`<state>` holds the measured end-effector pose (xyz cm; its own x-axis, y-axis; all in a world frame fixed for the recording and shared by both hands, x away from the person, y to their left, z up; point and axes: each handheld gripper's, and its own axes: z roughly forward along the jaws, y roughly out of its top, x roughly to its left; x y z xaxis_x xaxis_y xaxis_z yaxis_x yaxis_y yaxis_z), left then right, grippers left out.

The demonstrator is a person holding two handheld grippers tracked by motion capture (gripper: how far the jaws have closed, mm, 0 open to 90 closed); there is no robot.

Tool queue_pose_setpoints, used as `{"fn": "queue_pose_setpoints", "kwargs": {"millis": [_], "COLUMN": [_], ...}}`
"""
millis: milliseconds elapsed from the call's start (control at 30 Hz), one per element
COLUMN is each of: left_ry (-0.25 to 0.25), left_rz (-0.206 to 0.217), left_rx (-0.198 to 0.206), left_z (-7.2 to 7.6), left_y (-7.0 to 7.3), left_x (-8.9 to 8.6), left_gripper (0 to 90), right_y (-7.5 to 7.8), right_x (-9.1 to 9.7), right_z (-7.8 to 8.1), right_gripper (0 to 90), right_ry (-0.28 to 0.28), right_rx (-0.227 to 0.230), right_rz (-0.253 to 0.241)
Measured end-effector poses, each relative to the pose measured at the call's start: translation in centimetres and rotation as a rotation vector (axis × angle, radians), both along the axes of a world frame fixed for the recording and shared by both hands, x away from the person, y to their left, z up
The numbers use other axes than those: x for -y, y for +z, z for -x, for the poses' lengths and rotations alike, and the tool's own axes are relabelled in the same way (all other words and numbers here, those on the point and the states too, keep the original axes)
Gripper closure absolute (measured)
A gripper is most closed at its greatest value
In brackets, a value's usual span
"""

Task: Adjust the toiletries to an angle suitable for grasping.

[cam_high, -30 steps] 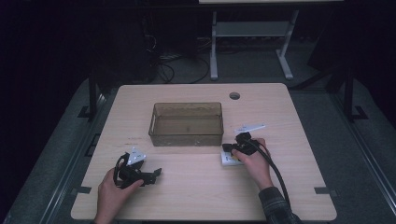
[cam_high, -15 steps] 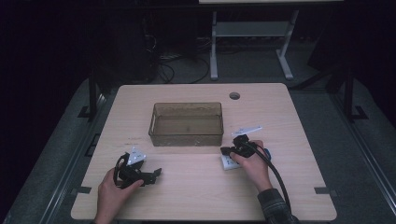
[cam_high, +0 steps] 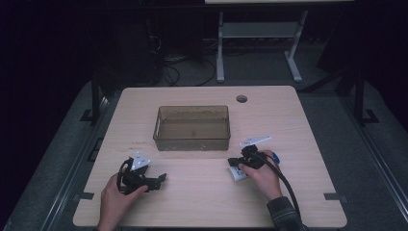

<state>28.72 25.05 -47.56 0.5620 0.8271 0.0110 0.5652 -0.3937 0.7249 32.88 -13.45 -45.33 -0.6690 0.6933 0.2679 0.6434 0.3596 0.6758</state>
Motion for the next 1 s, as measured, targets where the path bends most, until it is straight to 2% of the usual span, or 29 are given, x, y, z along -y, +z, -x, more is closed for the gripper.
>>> {"fn": "queue_pose_setpoints", "kwargs": {"millis": [400,1000], "left_ry": [-0.002,-0.002], "left_rz": [-0.003,-0.003], "left_rx": [-0.001,-0.001], "left_z": [0.0,0.0], "left_y": [0.0,0.0], "left_x": [0.0,0.0], "left_gripper": [12.5,12.4], "right_y": [-0.1,-0.1], "right_x": [0.5,2.2], "right_z": [1.8,5.3], "right_gripper": [90.0,90.0], "right_ry": [0.015,-0.002], "right_rx": [0.000,-0.008], "right_rz": [0.014,0.020]}}
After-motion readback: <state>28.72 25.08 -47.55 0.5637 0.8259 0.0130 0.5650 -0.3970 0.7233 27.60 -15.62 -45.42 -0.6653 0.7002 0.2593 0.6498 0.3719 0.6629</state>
